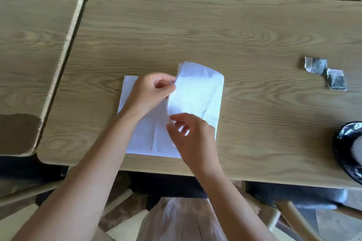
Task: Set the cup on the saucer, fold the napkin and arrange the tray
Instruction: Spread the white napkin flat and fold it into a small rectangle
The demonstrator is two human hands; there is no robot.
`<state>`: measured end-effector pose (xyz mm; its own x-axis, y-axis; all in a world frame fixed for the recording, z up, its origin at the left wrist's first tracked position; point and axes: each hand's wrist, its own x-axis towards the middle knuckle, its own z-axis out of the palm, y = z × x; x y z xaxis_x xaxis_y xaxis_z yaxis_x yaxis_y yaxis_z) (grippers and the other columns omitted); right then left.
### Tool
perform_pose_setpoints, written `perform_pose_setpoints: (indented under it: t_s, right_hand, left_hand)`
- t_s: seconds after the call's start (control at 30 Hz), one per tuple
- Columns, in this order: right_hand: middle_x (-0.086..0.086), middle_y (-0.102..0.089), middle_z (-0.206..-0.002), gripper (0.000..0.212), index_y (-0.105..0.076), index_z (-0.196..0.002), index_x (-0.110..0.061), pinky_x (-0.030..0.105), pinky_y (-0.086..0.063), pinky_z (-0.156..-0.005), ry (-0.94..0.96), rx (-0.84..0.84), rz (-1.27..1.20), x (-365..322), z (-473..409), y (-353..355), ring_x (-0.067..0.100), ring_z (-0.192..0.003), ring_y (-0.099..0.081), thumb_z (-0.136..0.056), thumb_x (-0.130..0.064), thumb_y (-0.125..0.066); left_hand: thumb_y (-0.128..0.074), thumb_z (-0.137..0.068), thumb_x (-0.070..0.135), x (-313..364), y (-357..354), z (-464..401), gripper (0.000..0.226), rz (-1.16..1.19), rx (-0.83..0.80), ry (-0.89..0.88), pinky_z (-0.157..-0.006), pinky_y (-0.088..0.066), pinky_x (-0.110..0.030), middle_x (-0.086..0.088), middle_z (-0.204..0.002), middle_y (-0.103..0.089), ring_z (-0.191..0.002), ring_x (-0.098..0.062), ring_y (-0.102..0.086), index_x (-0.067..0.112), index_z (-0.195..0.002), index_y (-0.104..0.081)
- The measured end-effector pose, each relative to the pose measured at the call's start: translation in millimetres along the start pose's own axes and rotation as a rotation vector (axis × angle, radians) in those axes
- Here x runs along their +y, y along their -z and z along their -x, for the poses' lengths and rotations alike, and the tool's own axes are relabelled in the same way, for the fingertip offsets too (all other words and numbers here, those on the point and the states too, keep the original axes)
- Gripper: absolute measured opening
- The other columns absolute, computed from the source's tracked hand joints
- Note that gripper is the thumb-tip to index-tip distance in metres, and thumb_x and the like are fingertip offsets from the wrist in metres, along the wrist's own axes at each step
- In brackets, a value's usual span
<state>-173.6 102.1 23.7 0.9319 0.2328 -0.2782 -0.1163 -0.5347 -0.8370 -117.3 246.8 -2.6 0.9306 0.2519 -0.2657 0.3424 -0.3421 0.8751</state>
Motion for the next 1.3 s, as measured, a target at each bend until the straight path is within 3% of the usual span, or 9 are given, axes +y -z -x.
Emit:
perform_pose_setpoints:
  t_s: [0.17,0.3,0.5,0.63,0.8,0.97,1.03,1.1,1.3]
  right_hand:
    - [-0.009,-0.067,-0.081,0.020,-0.069,-0.099,-0.024,0.035,-0.039,-0.090,0.114,-0.085,0.079,-15.2,-7.3,-55.9,0.007,-0.073,-0.059,-0.084,-0.026,-0.057]
    - [-0.007,-0.067,-0.088,0.022,-0.067,-0.101,-0.026,0.030,-0.026,-0.081,0.105,-0.184,0.140,-14.7,-10.1,-89.9,0.012,-0.082,-0.060,-0.085,-0.025,-0.053]
    - [-0.007,-0.068,-0.094,0.025,-0.064,-0.108,-0.026,0.032,-0.029,-0.090,0.114,-0.303,0.267,-7.8,-10.6,-104.8,0.013,-0.085,-0.062,-0.088,-0.037,-0.052]
    - [-0.001,-0.067,-0.097,0.020,-0.067,-0.103,-0.020,0.043,-0.047,-0.084,0.150,0.036,0.181,6.8,-17.4,-71.2,0.022,-0.078,-0.064,-0.085,-0.025,-0.060]
    - [0.010,-0.055,-0.121,0.039,-0.053,-0.123,-0.013,0.039,-0.041,-0.088,-0.125,0.270,0.299,42.9,-48.7,-19.2,0.030,-0.108,-0.053,-0.087,-0.026,-0.057]
    - [-0.002,-0.061,-0.077,0.019,-0.062,-0.092,-0.016,0.028,-0.034,-0.065,-0.290,0.201,0.095,49.9,-77.4,-12.4,0.018,-0.077,-0.053,-0.087,-0.031,-0.052]
    - [-0.002,-0.043,-0.055,0.029,-0.046,-0.058,-0.020,0.029,-0.026,-0.052,-0.290,0.209,0.043,48.8,-82.1,-11.2,0.017,-0.054,-0.038,-0.085,-0.028,-0.052]
    - [0.001,-0.036,-0.051,0.037,-0.035,-0.052,-0.017,0.031,-0.022,-0.048,-0.300,0.216,0.064,51.0,-83.6,-5.7,0.019,-0.051,-0.032,-0.084,-0.024,-0.052]
    - [0.004,-0.059,-0.067,0.018,-0.065,-0.072,-0.018,0.044,-0.044,-0.084,-0.354,0.306,0.195,77.8,-75.1,42.7,0.032,-0.079,-0.059,-0.081,-0.033,-0.061]
  left_hand:
    - [-0.063,-0.080,0.001,-34.4,45.9,8.5,0.030,0.018,0.148,0.000,-0.062,-0.041,-0.006,0.013,-0.068,-0.062,-0.054,0.010,-0.053,0.024,-0.099,-0.066]
    - [-0.063,-0.079,0.001,-70.3,66.8,17.4,0.033,-0.027,0.242,0.049,-0.062,-0.041,-0.012,0.024,-0.054,-0.062,-0.054,0.005,-0.051,0.031,-0.092,-0.066]
    - [-0.062,-0.077,0.013,-109.0,66.0,22.8,0.016,-0.226,0.344,0.141,-0.074,-0.046,-0.026,0.006,-0.073,-0.065,-0.071,-0.015,-0.062,0.017,-0.091,-0.071]
    - [-0.063,-0.079,0.022,-108.5,63.3,21.4,0.008,-0.292,0.380,0.103,-0.062,-0.040,-0.023,0.010,-0.068,-0.061,-0.067,-0.010,-0.058,0.017,-0.080,-0.069]
    - [-0.062,-0.079,0.016,-101.8,58.0,20.5,0.010,-0.359,0.448,0.069,-0.062,-0.040,-0.029,-0.004,-0.073,-0.067,-0.071,-0.021,-0.058,0.007,-0.075,-0.067]
    - [-0.063,-0.078,0.016,-92.0,53.4,13.6,0.013,-0.283,0.488,0.132,-0.062,-0.039,-0.027,-0.002,-0.069,-0.064,-0.071,-0.021,-0.060,0.004,-0.077,-0.068]
    - [-0.063,-0.078,0.017,-89.6,51.5,11.6,0.012,-0.240,0.474,0.184,-0.066,-0.040,-0.026,0.002,-0.072,-0.064,-0.074,-0.018,-0.060,0.007,-0.079,-0.069]
    - [-0.062,-0.077,0.017,-88.5,49.2,11.7,0.010,-0.214,0.457,0.200,-0.068,-0.042,-0.026,0.002,-0.070,-0.064,-0.074,-0.017,-0.062,0.009,-0.078,-0.069]
    - [-0.061,-0.074,0.011,-71.9,6.3,28.7,0.008,-0.206,0.386,0.101,-0.059,-0.042,-0.024,0.010,-0.058,-0.060,-0.060,-0.012,-0.059,0.012,-0.068,-0.066]
